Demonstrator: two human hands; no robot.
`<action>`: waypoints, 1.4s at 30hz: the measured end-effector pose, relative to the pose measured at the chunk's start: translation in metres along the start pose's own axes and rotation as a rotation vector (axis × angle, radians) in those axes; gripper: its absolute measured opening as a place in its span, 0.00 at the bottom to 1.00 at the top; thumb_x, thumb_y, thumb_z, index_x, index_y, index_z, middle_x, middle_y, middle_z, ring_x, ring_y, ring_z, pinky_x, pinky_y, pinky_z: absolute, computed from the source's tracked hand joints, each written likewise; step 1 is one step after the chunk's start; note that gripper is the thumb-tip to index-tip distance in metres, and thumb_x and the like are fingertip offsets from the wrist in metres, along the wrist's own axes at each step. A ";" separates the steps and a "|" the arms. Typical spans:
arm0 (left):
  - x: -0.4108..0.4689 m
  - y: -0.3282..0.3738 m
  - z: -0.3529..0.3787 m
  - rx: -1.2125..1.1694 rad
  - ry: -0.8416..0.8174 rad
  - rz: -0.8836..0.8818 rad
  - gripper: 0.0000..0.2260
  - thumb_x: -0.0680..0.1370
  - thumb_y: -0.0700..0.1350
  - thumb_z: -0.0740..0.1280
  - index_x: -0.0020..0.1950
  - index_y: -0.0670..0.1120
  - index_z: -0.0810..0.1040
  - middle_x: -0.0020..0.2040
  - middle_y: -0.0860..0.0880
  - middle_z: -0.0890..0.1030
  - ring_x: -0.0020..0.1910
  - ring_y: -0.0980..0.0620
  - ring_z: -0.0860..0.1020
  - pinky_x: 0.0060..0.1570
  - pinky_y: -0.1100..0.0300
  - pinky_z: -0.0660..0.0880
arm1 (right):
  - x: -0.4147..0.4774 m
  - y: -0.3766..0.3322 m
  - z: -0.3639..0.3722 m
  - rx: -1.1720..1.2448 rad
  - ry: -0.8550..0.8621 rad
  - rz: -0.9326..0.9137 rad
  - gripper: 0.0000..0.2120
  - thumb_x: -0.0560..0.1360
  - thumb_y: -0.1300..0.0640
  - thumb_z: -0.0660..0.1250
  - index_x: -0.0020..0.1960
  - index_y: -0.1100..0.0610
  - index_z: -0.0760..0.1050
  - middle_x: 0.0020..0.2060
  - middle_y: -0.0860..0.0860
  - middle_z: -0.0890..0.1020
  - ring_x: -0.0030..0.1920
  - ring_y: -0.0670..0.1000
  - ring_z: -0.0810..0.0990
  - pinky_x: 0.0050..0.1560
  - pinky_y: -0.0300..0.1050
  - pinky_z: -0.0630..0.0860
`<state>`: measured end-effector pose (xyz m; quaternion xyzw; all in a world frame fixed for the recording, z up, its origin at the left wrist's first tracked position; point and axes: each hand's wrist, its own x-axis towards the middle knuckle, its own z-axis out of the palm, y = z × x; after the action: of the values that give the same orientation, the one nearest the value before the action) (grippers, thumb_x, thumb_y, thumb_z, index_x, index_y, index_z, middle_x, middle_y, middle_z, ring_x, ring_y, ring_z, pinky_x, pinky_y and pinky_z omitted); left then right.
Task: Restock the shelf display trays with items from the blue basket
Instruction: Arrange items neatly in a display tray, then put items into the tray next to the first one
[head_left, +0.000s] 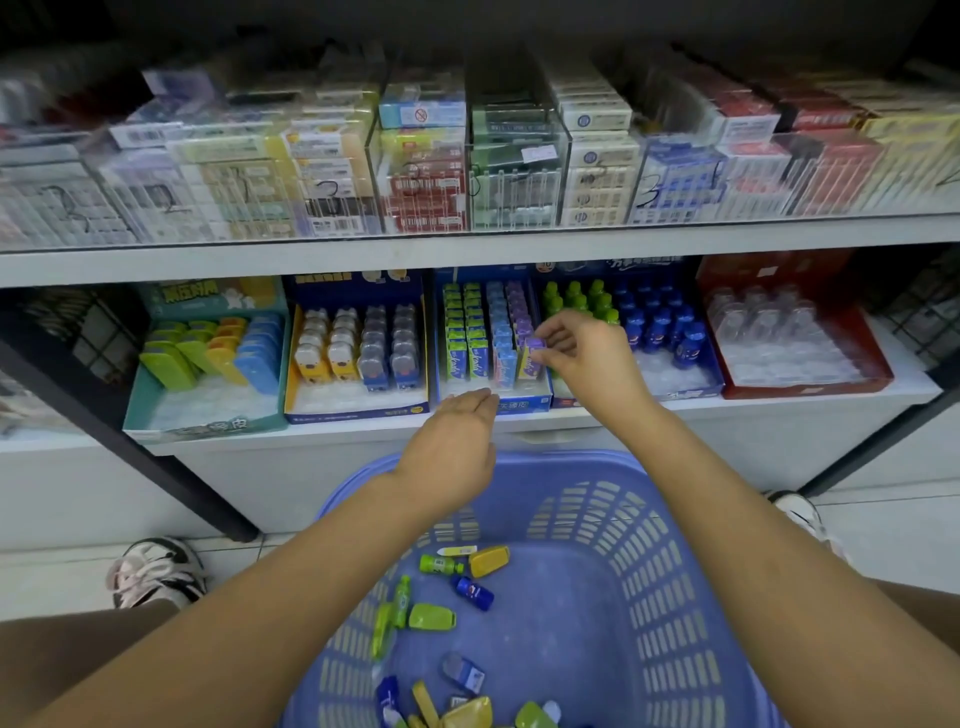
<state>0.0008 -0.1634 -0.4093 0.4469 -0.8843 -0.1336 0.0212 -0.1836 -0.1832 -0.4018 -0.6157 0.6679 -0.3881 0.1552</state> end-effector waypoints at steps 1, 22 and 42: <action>0.001 0.000 -0.001 -0.003 -0.001 0.002 0.26 0.81 0.41 0.58 0.77 0.43 0.52 0.78 0.46 0.55 0.76 0.50 0.54 0.73 0.61 0.48 | 0.004 0.000 -0.001 -0.020 -0.013 0.003 0.07 0.71 0.62 0.73 0.48 0.58 0.78 0.37 0.48 0.77 0.35 0.38 0.73 0.36 0.20 0.69; -0.043 -0.034 0.057 -0.156 -0.125 -0.125 0.10 0.80 0.43 0.59 0.46 0.39 0.76 0.44 0.39 0.80 0.46 0.40 0.77 0.43 0.50 0.71 | -0.076 0.004 0.046 -0.118 -0.446 0.132 0.07 0.70 0.54 0.73 0.37 0.53 0.75 0.31 0.47 0.77 0.33 0.46 0.73 0.37 0.40 0.69; -0.077 -0.059 0.236 -0.025 -0.785 -0.142 0.20 0.75 0.37 0.66 0.66 0.43 0.70 0.64 0.39 0.71 0.60 0.40 0.75 0.56 0.51 0.71 | -0.204 0.127 0.167 -0.169 -0.982 0.446 0.08 0.70 0.59 0.68 0.46 0.61 0.81 0.47 0.58 0.83 0.52 0.57 0.80 0.55 0.49 0.75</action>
<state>0.0562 -0.0839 -0.6455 0.4215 -0.7905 -0.3059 -0.3222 -0.1185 -0.0532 -0.6554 -0.5782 0.6602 0.0423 0.4776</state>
